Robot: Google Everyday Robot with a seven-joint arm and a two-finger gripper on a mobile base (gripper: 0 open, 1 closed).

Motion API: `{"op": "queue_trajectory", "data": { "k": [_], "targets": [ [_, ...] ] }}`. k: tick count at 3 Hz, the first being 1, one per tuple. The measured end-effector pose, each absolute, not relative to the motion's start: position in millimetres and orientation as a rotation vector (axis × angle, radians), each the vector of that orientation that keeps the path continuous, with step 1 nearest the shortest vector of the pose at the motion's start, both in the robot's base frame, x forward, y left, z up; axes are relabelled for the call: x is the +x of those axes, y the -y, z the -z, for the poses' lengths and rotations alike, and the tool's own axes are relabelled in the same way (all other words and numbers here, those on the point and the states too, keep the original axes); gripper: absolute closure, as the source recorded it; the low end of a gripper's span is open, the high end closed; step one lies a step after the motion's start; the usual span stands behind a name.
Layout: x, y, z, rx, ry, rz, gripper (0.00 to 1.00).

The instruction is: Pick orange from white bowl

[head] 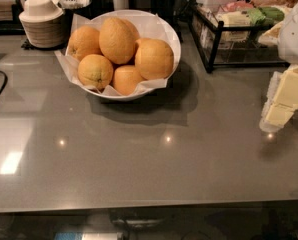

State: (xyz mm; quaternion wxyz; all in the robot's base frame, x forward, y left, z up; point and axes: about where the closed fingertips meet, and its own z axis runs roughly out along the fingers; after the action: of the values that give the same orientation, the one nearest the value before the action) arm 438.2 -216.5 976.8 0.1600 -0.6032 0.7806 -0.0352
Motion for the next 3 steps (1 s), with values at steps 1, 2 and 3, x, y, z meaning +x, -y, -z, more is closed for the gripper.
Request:
{"op": "queue_trajectory", "data": {
  "k": [1,2,3],
  "targets": [
    [438.3,216.5,-976.8,-1.723,-2.230,0.100,0.00],
    [466.6,196.3,-983.2,-1.755,-2.099,0.009,0.00],
    [499.8,158.0,-1002.2,-1.824,-1.920,-0.098,0.00]
  ]
}}
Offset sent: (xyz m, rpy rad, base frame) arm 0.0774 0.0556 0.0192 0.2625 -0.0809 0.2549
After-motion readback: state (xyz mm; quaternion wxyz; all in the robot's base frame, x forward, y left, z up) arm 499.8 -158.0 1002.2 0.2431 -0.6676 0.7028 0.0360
